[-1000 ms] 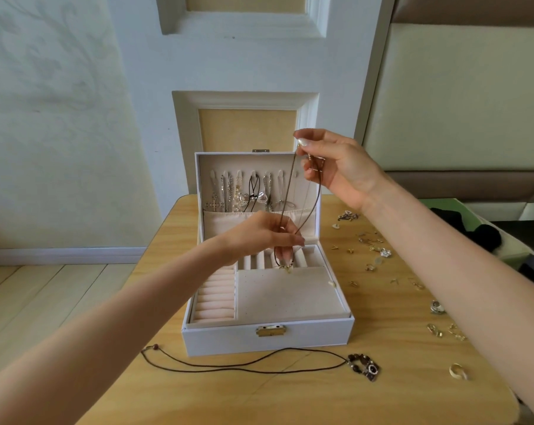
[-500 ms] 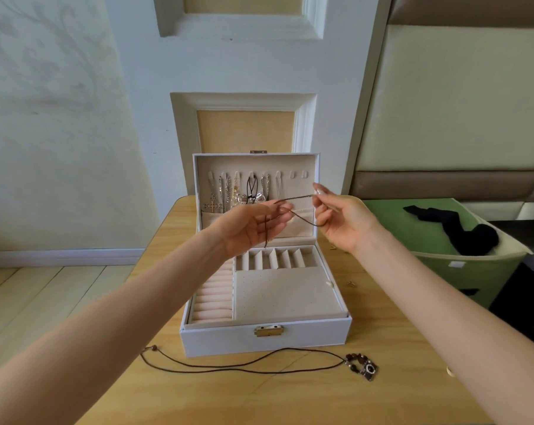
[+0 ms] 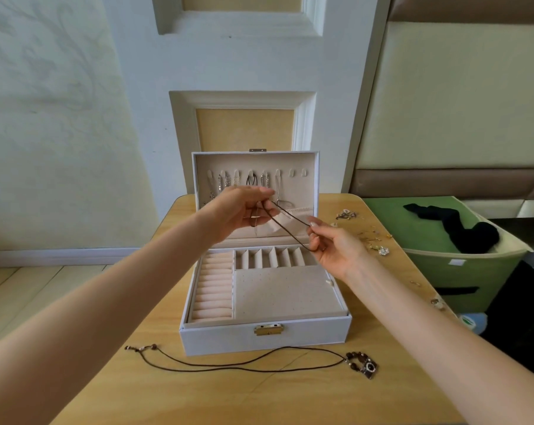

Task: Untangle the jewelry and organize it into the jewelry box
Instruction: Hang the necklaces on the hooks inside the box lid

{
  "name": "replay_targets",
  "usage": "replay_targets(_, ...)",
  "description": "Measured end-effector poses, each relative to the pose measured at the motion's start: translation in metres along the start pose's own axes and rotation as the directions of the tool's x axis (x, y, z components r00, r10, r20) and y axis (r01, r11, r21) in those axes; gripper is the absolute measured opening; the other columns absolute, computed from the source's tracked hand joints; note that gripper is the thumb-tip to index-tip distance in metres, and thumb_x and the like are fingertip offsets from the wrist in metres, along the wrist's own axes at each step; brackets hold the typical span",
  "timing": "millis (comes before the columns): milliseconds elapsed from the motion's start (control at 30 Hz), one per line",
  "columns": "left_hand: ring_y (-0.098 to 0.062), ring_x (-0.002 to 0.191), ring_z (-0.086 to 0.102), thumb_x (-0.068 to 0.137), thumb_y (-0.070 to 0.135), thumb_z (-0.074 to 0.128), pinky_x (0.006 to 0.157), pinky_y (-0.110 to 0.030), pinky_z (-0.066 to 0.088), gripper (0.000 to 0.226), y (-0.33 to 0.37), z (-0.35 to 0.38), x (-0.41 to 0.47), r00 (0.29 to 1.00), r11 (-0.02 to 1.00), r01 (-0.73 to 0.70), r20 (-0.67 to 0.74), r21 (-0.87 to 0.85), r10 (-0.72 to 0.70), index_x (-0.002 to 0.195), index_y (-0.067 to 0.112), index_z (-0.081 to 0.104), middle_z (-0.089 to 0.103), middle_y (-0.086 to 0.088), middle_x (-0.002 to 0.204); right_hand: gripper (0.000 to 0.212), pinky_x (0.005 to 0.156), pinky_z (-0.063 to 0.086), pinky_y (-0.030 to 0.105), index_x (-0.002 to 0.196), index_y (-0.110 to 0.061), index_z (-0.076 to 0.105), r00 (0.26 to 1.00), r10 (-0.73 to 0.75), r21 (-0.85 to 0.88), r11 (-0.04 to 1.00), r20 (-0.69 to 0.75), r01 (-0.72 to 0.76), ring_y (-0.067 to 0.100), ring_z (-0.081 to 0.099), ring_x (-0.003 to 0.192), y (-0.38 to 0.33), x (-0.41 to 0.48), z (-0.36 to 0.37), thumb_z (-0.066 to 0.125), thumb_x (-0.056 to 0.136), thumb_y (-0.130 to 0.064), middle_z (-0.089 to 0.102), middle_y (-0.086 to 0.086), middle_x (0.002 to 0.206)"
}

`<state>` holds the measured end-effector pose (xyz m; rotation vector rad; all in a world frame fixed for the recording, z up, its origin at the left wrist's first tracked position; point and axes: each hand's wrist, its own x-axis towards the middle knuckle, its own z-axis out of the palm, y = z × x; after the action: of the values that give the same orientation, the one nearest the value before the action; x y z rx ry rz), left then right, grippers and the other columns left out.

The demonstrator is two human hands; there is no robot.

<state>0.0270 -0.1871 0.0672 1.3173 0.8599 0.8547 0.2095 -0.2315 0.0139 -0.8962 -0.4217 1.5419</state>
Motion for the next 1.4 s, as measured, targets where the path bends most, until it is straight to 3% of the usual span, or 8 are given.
replay_targets(233, -0.016, 0.085, 0.07, 0.095, 0.01, 0.045, 0.07, -0.023, 0.056, 0.02, 0.013, 0.0, -0.005, 0.994, 0.996, 0.024, 0.108, -0.086, -0.015, 0.105, 0.006, 0.062, 0.072, -0.006, 0.094, 0.019, 0.059, 0.054, 0.023, 0.098, -0.001, 0.064, 0.985, -0.174, -0.353, 0.922, -0.002, 0.162, 0.015, 0.059, 0.065, 0.012, 0.004, -0.004, 0.05, 0.089, 0.008, 0.059, 0.008, 0.074)
replay_targets(333, -0.022, 0.1, 0.067, 0.095, 0.005, 0.039, 0.082, -0.027, 0.056, 0.028, 0.016, 0.004, -0.007, 0.991, 0.988, 0.047, 0.135, -0.149, -0.027, 0.113, 0.003, 0.06, 0.069, -0.011, 0.111, 0.016, 0.08, 0.049, 0.025, 0.093, -0.017, 0.069, 0.855, -0.502, -0.791, 0.468, 0.131, 0.395, 0.014, 0.06, 0.091, 0.016, 0.0, 0.0, 0.059, 0.087, -0.006, 0.066, 0.002, 0.095)
replay_targets(400, -0.025, 0.107, 0.064, 0.094, 0.001, 0.035, 0.088, -0.029, 0.054, 0.034, 0.015, 0.009, -0.007, 0.991, 0.991, 0.045, 0.135, -0.13, -0.028, 0.121, 0.0, 0.056, 0.065, -0.014, 0.119, 0.009, 0.081, 0.046, 0.026, 0.088, -0.017, 0.069, 0.757, -0.606, -0.773, 0.348, 0.246, 0.53, 0.013, 0.06, 0.092, 0.017, -0.008, 0.008, 0.061, 0.088, -0.02, 0.067, 0.001, 0.096)
replay_targets(567, -0.026, 0.111, 0.061, 0.092, 0.001, 0.04, 0.093, -0.031, 0.05, 0.034, 0.013, 0.023, -0.007, 0.996, 0.997, 0.033, 0.08, -0.064, -0.028, 0.123, -0.002, 0.054, 0.063, -0.016, 0.12, 0.034, 0.074, 0.045, 0.028, 0.092, -0.016, 0.061, 0.805, -0.527, -0.783, 0.365, 0.271, 0.503, 0.012, 0.058, 0.083, 0.013, -0.013, 0.029, 0.066, 0.081, -0.047, 0.064, -0.005, 0.087)
replay_targets(867, -0.026, 0.088, 0.065, 0.088, -0.004, 0.056, 0.078, -0.023, 0.056, 0.025, 0.013, 0.021, -0.004, 0.992, 0.898, -0.058, -0.078, 0.436, 0.102, 0.113, -0.003, 0.061, 0.066, -0.019, 0.101, 0.005, 0.054, 0.039, 0.013, 0.083, -0.007, 0.066, 0.872, -0.405, -0.653, 0.587, 0.275, 0.478, 0.001, 0.05, 0.057, -0.013, 0.0, 0.032, 0.069, 0.083, -0.011, 0.06, -0.002, 0.07)
replay_targets(1033, -0.02, 0.068, 0.065, 0.082, -0.002, 0.067, 0.061, -0.019, 0.057, 0.007, 0.01, 0.019, 0.004, 0.974, 0.926, -0.087, -0.163, 0.366, 0.156, 0.088, -0.003, 0.065, 0.067, -0.014, 0.079, 0.017, 0.046, 0.034, 0.02, 0.072, -0.01, 0.054, 0.899, -0.334, -0.601, 0.669, 0.282, 0.437, 0.011, 0.045, 0.057, -0.022, 0.012, 0.031, 0.063, 0.084, -0.002, 0.049, 0.003, 0.062)
replay_targets(1300, -0.006, 0.067, 0.052, 0.081, 0.01, 0.07, 0.06, -0.018, 0.037, 0.006, 0.01, 0.017, 0.019, 0.957, 0.913, -0.044, -0.245, 0.406, 0.155, 0.082, 0.007, 0.065, 0.059, -0.001, 0.071, 0.015, 0.063, 0.041, 0.023, 0.094, -0.014, 0.06, 0.909, -0.253, -0.547, 0.733, 0.333, 0.404, 0.012, 0.058, 0.07, -0.031, 0.024, 0.028, 0.061, 0.085, -0.002, 0.067, 0.004, 0.078)
replay_targets(1400, -0.01, 0.068, 0.048, 0.084, 0.01, 0.068, 0.062, -0.019, 0.038, 0.01, 0.003, 0.016, 0.031, 0.954, 0.889, -0.067, -0.232, 0.452, 0.19, 0.076, 0.01, 0.061, 0.056, -0.002, 0.071, 0.02, 0.07, 0.044, 0.021, 0.102, -0.015, 0.064, 0.899, -0.306, -0.636, 0.635, 0.314, 0.438, 0.009, 0.061, 0.076, -0.037, 0.032, 0.026, 0.064, 0.084, -0.004, 0.067, 0.002, 0.083)
